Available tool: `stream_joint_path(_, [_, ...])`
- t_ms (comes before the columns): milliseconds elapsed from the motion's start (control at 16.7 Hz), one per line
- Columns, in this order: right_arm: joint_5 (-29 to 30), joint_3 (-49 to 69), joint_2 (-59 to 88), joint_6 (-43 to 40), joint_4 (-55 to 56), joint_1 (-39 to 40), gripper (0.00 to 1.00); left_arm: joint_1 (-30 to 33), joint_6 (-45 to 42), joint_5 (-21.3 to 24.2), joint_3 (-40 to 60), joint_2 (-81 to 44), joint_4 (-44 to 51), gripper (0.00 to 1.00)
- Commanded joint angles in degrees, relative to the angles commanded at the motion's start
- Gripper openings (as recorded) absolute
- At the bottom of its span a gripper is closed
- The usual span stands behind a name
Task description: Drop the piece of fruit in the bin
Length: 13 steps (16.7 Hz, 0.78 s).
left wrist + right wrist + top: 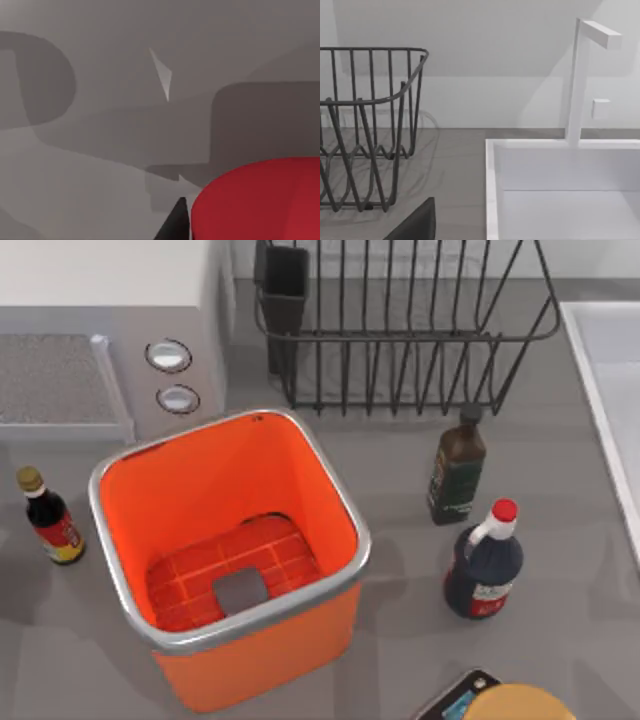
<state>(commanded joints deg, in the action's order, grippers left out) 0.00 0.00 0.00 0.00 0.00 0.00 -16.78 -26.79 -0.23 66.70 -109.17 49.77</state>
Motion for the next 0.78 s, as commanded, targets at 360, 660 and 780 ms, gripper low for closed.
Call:
stream_joint_path(360, [0.00, 0.00, 0.00, 0.00, 0.00, 0.00, 1.00, -0.58, -0.24, 0.03, 9.57, 3.92, 14.59, 0.00])
stream_joint_path(660, [0.00, 0.00, 0.00, 0.00, 0.00, 0.00, 1.00, 0.61, 0.40, 0.05, 18.12, 6.83, 24.63, 0.00])
stream_joint_path(780, [0.00, 0.00, 0.00, 0.00, 0.00, 0.00, 1.00, 1.26, 0.65, 0.08, 20.64, 7.35, 26.73, 0.00])
